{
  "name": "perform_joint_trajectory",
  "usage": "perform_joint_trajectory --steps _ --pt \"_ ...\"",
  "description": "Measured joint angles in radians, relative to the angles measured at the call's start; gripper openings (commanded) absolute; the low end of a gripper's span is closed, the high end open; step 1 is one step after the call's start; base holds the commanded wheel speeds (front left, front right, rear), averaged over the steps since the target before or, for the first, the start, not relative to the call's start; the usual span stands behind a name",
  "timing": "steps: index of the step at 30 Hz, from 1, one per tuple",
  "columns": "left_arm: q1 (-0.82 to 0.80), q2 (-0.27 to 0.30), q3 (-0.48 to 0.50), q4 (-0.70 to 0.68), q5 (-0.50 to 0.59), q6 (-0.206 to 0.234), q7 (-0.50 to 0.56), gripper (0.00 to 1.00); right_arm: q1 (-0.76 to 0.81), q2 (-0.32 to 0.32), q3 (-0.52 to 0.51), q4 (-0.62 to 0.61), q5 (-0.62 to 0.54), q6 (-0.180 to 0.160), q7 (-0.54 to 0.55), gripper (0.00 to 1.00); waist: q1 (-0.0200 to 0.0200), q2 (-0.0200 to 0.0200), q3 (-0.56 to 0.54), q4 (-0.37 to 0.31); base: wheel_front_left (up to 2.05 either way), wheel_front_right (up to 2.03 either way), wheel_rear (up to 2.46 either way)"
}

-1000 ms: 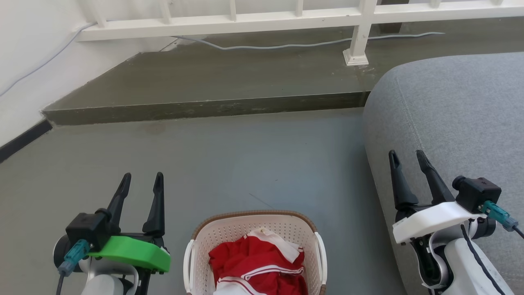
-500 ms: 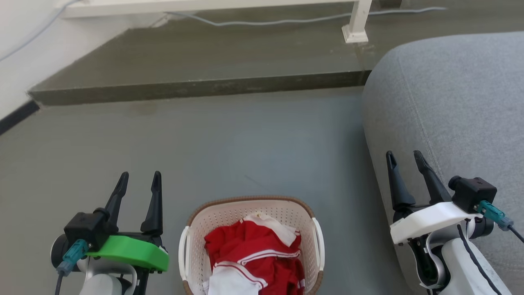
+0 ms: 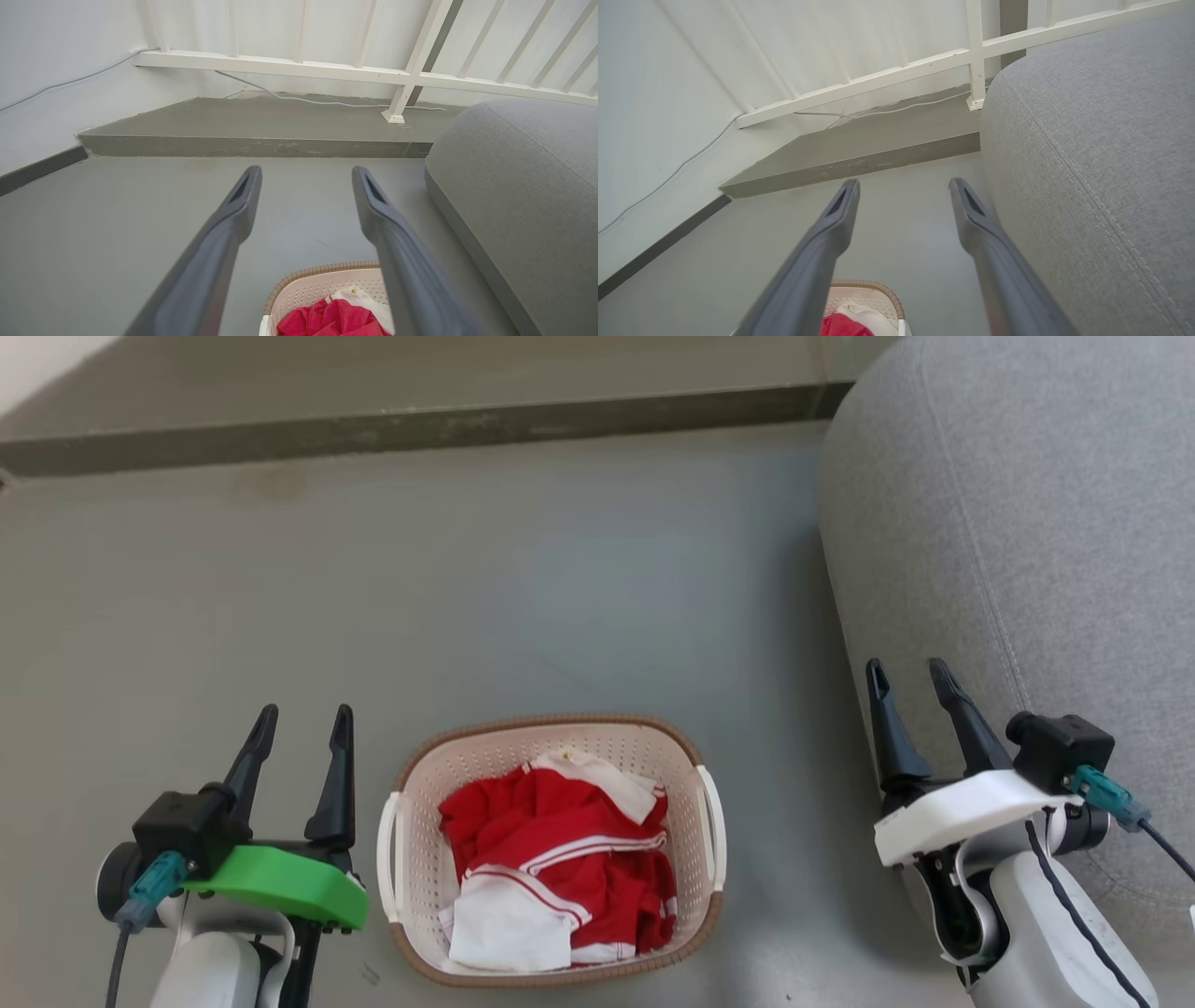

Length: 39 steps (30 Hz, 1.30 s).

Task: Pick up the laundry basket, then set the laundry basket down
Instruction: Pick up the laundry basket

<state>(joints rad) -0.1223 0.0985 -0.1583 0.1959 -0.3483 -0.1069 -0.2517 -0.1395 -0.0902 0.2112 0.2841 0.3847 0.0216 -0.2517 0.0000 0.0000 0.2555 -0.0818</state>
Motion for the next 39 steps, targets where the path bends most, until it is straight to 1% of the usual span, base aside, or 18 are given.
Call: perform_joint_trajectory --steps 6,8,15,22,23,30,36,39 --pt "-0.048 0.011 -0.011 0.066 0.000 -0.008 0.000 1.00 -0.043 0.011 0.002 0.038 0.000 0.005 0.000 1.00 0.0000 0.0000 0.074 -0.010 0.00 0.00 0.00" --pt "-0.064 0.014 -0.020 0.094 0.000 -0.010 0.000 1.00 -0.057 0.012 0.016 0.059 -0.004 0.013 0.000 1.00 0.0000 0.0000 0.099 -0.012 0.00 0.00 0.00" --pt "-0.137 0.020 -0.038 0.179 -0.007 -0.013 0.009 1.00 -0.113 0.021 0.042 0.133 -0.008 0.021 0.000 1.00 0.0001 0.0000 0.188 -0.012 0.00 0.00 0.00" --pt "-0.214 0.022 -0.062 0.286 -0.018 -0.016 0.043 1.00 -0.170 0.026 0.066 0.246 -0.007 0.033 0.000 1.00 0.0001 0.0000 0.274 -0.001 0.00 0.00 0.00" --pt "-0.224 0.022 -0.064 0.303 -0.021 -0.016 0.047 1.00 -0.182 0.025 0.072 0.264 -0.007 0.040 0.001 1.00 0.0001 0.0000 0.287 0.001 0.00 0.00 0.00" --pt "-0.295 0.024 -0.071 0.412 -0.069 -0.017 0.080 1.00 -0.264 0.029 0.126 0.362 -0.007 0.058 0.017 1.00 0.0001 0.0000 0.371 0.013 0.00 0.00 0.00" --pt "-0.366 0.022 -0.129 0.469 -0.082 -0.018 0.113 1.00 -0.323 0.029 0.168 0.443 -0.007 0.070 0.039 1.00 0.0001 0.0000 0.439 0.019 0.00 0.00 0.00" --pt "-0.402 0.022 -0.147 0.494 -0.107 -0.018 0.129 1.00 -0.356 0.030 0.194 0.475 -0.007 0.076 0.057 1.00 0.0001 0.0000 0.472 0.022 0.00 0.00 0.00"
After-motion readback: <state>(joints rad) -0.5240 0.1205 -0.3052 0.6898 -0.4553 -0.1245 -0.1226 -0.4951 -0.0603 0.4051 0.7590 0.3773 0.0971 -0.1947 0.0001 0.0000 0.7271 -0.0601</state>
